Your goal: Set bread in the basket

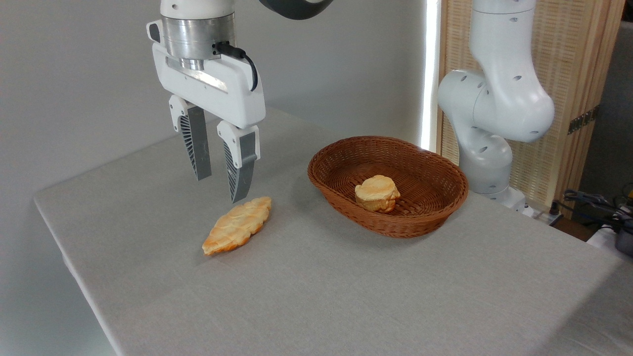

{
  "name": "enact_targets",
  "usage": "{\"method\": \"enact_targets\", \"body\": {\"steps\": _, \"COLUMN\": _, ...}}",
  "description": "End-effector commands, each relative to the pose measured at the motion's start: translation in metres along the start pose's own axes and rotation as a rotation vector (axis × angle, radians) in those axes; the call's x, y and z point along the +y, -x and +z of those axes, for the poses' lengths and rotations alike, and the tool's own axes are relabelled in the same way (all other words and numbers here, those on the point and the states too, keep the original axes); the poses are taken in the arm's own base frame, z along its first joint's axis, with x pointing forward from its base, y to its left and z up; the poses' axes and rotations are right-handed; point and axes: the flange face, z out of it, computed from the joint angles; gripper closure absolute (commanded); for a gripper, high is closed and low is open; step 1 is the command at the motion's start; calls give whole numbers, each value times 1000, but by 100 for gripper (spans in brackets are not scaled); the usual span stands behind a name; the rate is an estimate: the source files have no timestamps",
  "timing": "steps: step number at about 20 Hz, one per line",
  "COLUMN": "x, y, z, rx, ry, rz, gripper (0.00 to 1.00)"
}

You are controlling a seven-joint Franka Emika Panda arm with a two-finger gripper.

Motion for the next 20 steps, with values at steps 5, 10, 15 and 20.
{"method": "enact_targets", "body": {"steps": 5, "x": -1, "y": -3, "z": -3, "rx": 1, "ry": 16, "rz": -11, "gripper": 0}}
{"method": "enact_targets", "body": {"steps": 10, "x": 1, "y": -4, "z": -3, "rx": 2, "ry": 16, "rz": -8, "gripper": 0}}
{"method": "enact_targets", "body": {"steps": 15, "x": 5, "y": -5, "z": 1, "rx": -6, "ry": 22, "rz": -1, "gripper": 0}}
{"method": "enact_targets", "body": {"steps": 20, "x": 12, "y": -6, "z": 11, "rx": -22, "ry": 35, "rz": 6, "gripper": 0}}
